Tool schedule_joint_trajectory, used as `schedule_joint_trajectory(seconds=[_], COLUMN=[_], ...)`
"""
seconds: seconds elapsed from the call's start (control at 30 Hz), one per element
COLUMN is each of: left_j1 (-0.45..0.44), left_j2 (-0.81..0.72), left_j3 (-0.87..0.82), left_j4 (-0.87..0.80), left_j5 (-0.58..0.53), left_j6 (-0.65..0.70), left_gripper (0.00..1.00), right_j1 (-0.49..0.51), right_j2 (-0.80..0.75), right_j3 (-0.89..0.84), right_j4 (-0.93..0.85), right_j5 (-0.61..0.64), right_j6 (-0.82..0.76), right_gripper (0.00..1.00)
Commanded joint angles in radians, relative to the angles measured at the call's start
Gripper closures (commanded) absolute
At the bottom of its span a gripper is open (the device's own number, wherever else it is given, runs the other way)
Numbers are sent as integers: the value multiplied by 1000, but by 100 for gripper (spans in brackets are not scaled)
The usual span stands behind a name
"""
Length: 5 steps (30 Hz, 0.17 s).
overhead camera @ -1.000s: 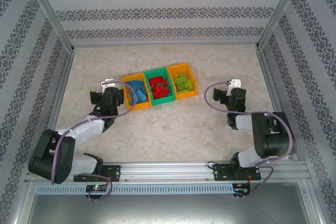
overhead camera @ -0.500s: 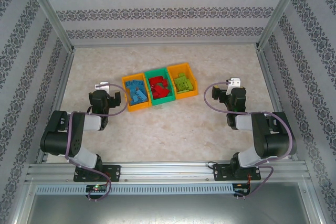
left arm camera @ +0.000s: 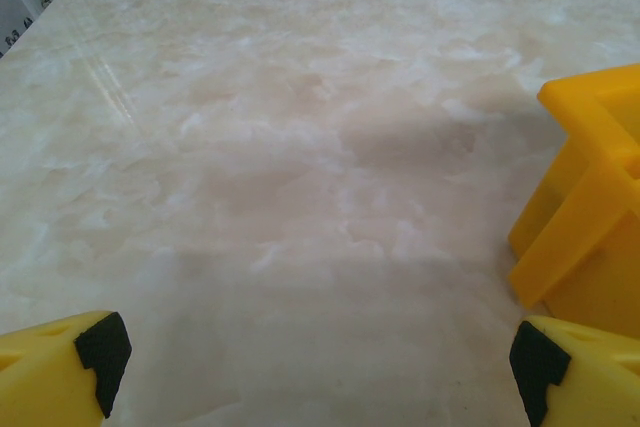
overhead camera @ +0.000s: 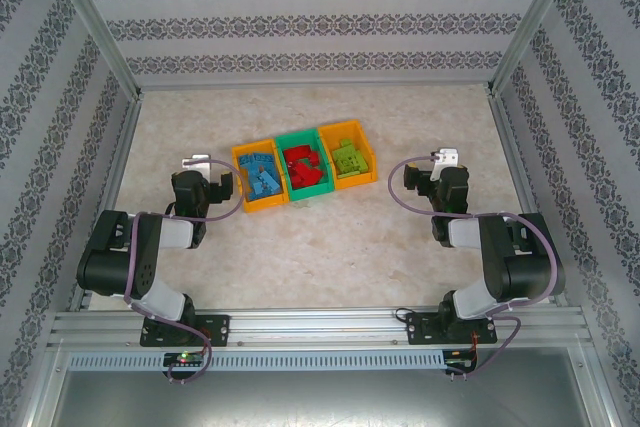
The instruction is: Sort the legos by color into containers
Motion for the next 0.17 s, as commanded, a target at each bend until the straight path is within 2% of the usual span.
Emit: schedule_joint_trajectory(seconds=[0.0,0.13], left_j1=[13,13], left_j2=[7,8], left_j3=[4,4], left_j4=[47,47], left_j5=[21,23], left_j6=[-9,-9], left_gripper=[1,1], right_j1=[3,6], right_j2=[-6,-9], right_j3=[3,1], right_j4=[37,41], right_j5=[-7,-1], right_j6=[-29,-30], right_gripper=[2,2])
